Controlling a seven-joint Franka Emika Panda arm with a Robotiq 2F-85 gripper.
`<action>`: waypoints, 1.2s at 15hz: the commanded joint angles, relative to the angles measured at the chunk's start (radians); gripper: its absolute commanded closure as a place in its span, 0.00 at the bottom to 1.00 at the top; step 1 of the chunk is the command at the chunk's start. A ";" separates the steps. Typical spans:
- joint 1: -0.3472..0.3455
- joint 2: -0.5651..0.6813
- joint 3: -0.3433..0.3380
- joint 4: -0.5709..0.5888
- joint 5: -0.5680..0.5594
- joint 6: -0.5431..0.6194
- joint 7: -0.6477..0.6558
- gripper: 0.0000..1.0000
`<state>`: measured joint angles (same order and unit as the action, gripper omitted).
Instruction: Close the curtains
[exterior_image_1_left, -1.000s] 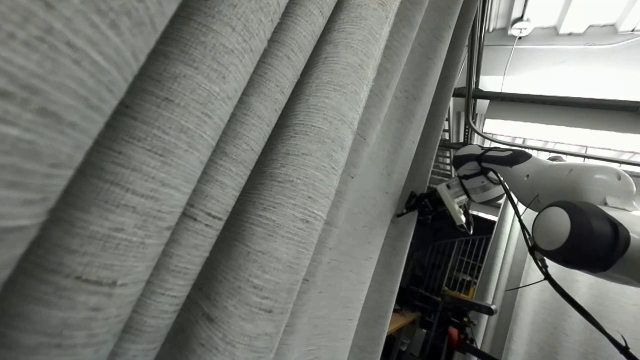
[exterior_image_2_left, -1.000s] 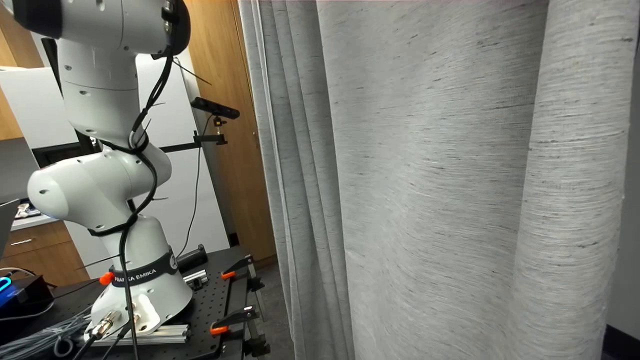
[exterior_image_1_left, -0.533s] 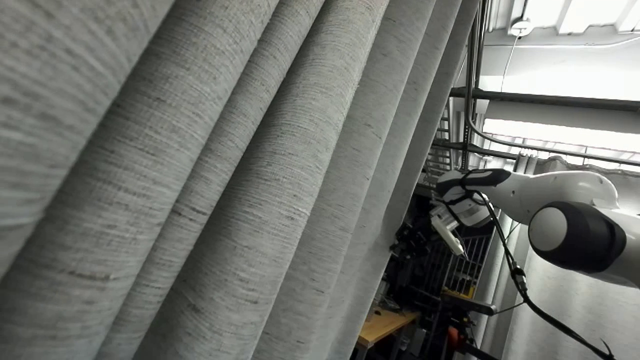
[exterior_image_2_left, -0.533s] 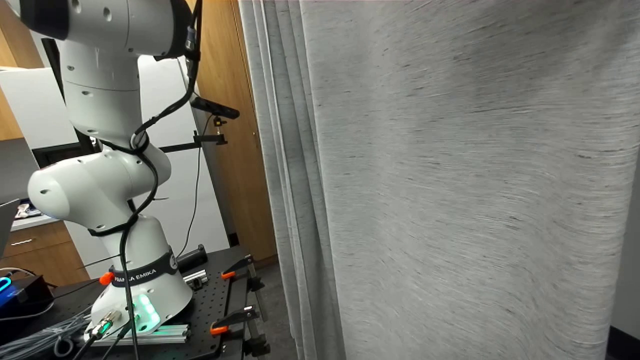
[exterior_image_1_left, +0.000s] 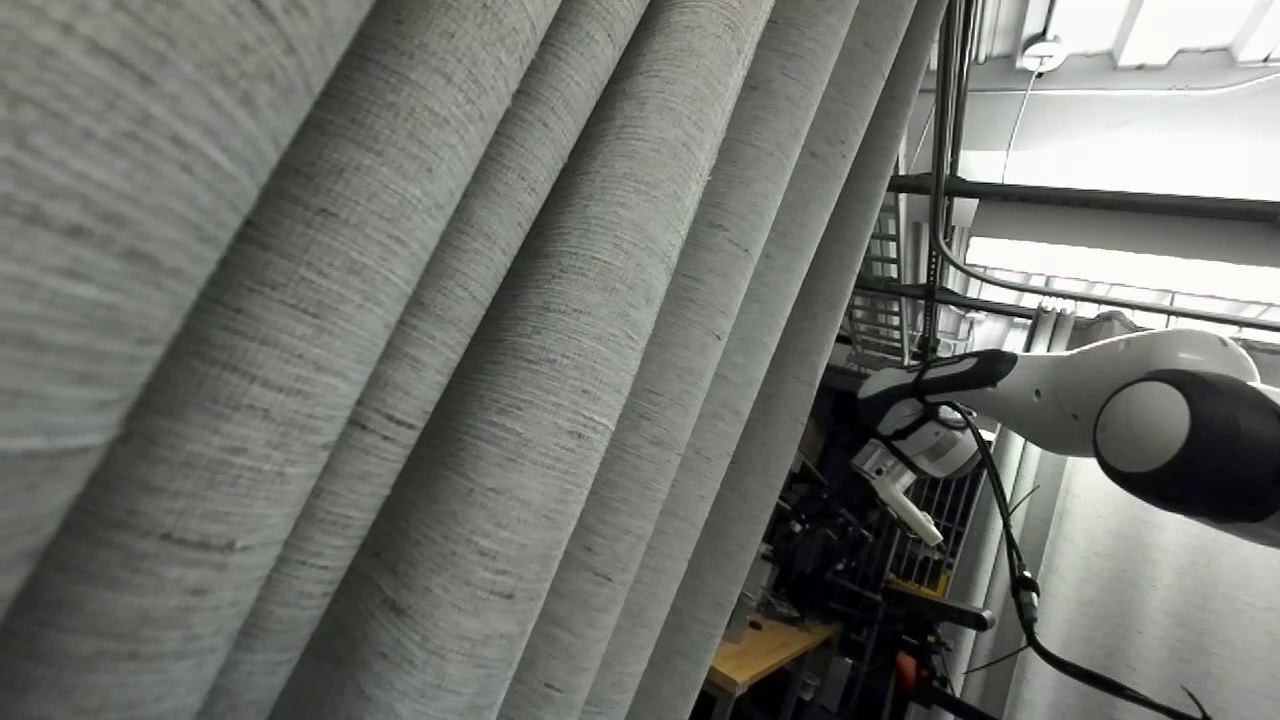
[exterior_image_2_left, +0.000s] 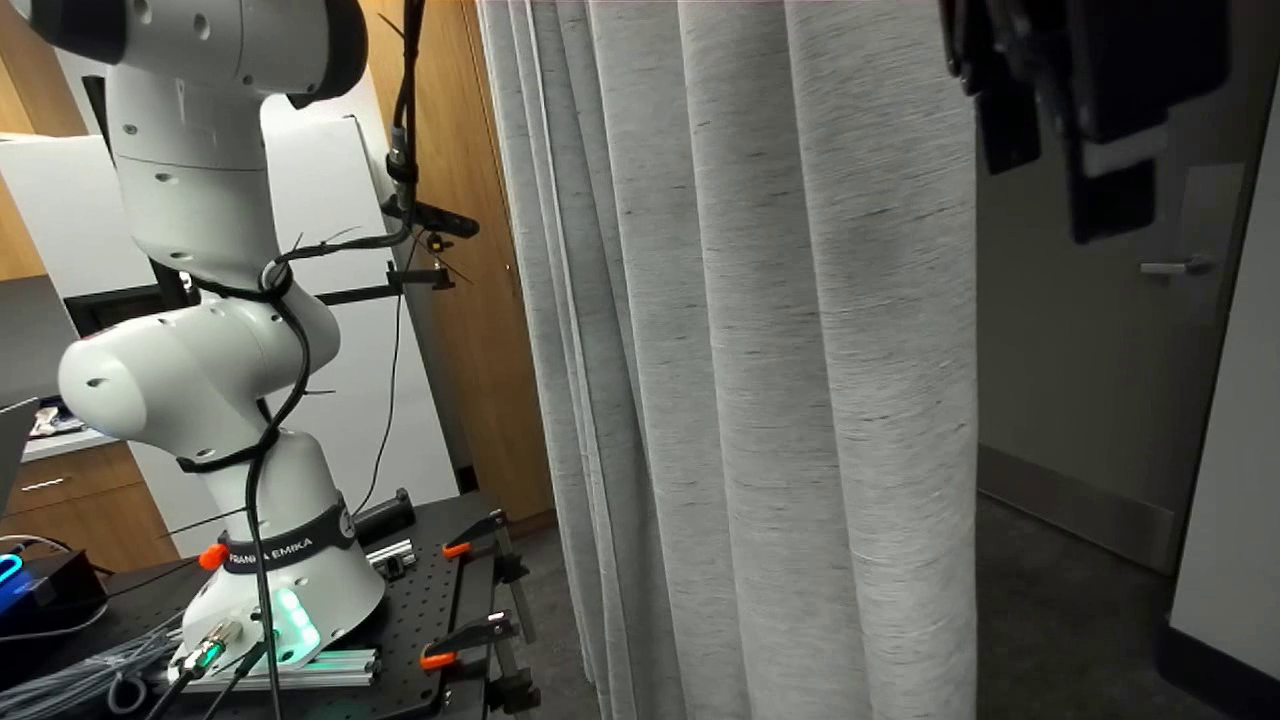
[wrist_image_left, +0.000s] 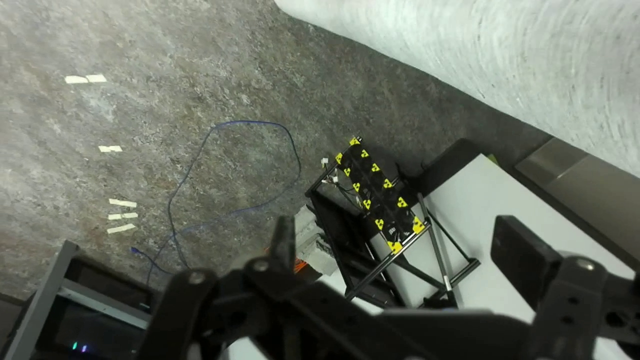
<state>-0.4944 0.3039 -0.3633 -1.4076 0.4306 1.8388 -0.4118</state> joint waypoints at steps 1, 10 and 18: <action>0.084 -0.215 0.011 -0.238 -0.130 0.085 -0.094 0.00; 0.247 -0.626 0.112 -0.669 -0.250 0.150 -0.199 0.00; 0.424 -0.850 0.194 -0.929 -0.247 0.159 -0.174 0.00</action>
<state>-0.1208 -0.4472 -0.1819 -2.2347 0.1923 1.9565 -0.5827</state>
